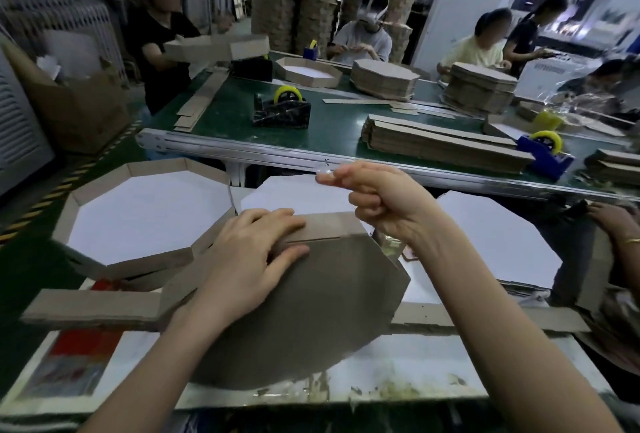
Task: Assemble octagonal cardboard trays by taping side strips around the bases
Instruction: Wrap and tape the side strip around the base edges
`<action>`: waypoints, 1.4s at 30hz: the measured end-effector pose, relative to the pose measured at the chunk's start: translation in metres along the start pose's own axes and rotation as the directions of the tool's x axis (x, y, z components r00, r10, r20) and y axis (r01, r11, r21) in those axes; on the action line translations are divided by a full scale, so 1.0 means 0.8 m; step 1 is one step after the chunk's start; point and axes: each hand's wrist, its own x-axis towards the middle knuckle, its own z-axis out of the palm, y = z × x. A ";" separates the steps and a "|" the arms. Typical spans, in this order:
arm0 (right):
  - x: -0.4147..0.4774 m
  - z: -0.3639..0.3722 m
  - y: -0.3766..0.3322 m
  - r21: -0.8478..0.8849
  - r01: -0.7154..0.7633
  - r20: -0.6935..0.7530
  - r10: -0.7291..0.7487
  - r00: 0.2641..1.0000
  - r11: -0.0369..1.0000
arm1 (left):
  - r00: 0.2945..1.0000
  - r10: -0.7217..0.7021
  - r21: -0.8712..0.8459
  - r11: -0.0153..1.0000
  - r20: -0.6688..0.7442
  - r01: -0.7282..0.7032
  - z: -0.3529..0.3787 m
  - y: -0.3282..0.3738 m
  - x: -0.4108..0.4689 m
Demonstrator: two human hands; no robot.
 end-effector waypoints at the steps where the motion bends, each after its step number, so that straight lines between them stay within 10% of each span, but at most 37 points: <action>1: -0.009 0.006 0.005 0.017 -0.028 0.011 0.028 1.000 0.999 | 1.000 -0.018 -0.010 1.000 0.003 0.018 -0.001 -0.002 -0.001; 17: -0.076 0.010 0.073 0.119 -0.206 0.025 0.205 0.978 0.971 | 0.993 0.076 0.067 0.994 0.091 -0.082 -0.016 0.005 -0.008; 42: -0.053 -0.013 0.084 -0.360 -0.223 -0.060 0.216 0.974 0.906 | 0.998 -0.058 0.025 0.998 -0.018 0.058 0.008 0.031 0.020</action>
